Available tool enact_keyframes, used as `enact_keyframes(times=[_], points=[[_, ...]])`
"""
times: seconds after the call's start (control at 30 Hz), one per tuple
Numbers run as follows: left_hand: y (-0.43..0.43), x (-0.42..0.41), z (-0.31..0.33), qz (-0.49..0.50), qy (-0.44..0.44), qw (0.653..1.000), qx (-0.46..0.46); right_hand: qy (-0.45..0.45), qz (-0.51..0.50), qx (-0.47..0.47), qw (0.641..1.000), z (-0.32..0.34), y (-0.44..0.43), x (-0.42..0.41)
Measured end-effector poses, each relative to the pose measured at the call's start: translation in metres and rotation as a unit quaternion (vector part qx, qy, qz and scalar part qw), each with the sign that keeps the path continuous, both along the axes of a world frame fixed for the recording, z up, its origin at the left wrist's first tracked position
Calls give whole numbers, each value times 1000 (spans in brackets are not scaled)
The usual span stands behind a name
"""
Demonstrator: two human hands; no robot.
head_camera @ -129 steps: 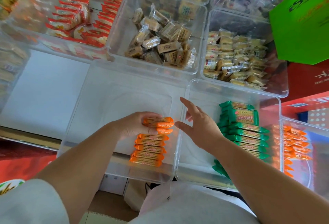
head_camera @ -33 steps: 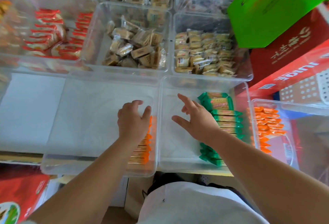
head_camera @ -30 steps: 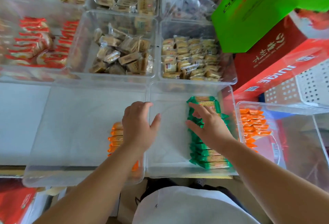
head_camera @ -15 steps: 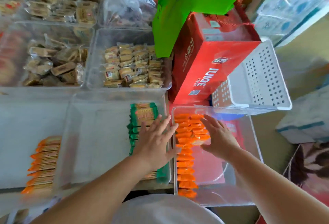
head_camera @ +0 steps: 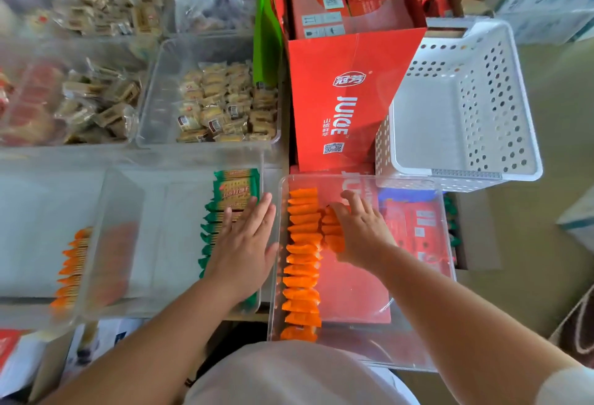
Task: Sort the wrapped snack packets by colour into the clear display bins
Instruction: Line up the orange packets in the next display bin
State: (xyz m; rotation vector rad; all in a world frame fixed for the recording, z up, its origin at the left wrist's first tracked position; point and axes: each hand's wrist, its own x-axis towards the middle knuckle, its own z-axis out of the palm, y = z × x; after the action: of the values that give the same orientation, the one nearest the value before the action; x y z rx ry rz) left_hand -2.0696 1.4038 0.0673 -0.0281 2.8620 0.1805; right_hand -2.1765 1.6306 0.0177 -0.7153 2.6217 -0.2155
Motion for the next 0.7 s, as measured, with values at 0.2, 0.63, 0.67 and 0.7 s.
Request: enact_keyframes(times=[0.2, 0.63, 0.67, 0.7], points=[[-1, 1, -5, -2, 0, 1000, -4, -30, -17, -65, 997, -16, 9, 12], [26, -11, 49, -18, -45, 990, 136, -193, -168, -389, 885, 66, 59, 16], [32, -12, 57, -31, -46, 986, 158, -224, -148, -398, 877, 80, 62, 19], [38, -14, 64, -47, -45, 983, 174, -255, -125, -401, 871, 94, 63, 22]])
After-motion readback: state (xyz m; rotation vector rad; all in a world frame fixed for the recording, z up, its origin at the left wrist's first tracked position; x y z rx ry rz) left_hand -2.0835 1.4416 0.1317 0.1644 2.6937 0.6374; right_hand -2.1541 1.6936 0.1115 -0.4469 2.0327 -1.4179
